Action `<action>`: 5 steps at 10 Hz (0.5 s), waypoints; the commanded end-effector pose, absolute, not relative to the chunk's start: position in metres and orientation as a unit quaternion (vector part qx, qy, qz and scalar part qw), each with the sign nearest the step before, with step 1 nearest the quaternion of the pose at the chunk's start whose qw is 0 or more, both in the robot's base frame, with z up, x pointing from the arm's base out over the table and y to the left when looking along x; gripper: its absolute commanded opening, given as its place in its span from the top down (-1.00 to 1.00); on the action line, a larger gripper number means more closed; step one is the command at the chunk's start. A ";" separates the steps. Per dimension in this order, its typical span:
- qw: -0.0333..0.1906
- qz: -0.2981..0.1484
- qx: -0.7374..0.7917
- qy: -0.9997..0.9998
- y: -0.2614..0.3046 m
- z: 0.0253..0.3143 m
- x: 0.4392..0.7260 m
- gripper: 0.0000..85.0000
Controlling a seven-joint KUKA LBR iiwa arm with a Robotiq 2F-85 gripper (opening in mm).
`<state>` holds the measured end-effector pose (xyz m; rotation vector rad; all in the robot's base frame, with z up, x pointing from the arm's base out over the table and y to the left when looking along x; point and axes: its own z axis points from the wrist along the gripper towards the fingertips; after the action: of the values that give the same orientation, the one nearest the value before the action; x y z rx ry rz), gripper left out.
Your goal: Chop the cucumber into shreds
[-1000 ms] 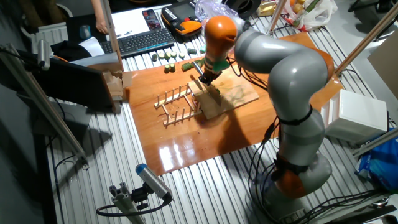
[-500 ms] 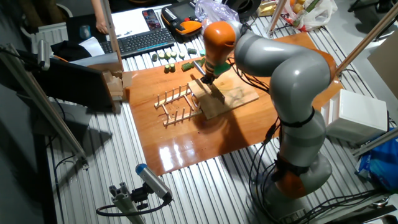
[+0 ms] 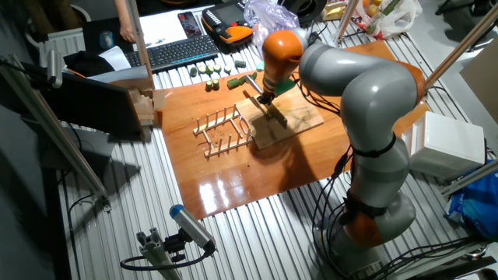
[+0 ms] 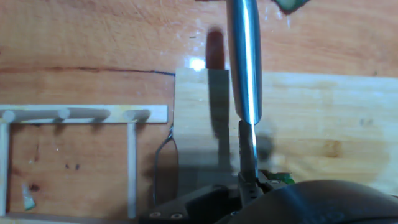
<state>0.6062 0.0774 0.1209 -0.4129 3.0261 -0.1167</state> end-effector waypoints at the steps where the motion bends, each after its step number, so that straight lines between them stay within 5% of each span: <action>1: 0.038 -0.036 -0.144 0.988 0.066 0.125 0.609 1.00; 5: 0.042 -0.033 -0.145 0.988 0.071 0.119 0.615 1.00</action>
<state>0.6151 0.0706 0.1191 -0.4429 3.0238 -0.0998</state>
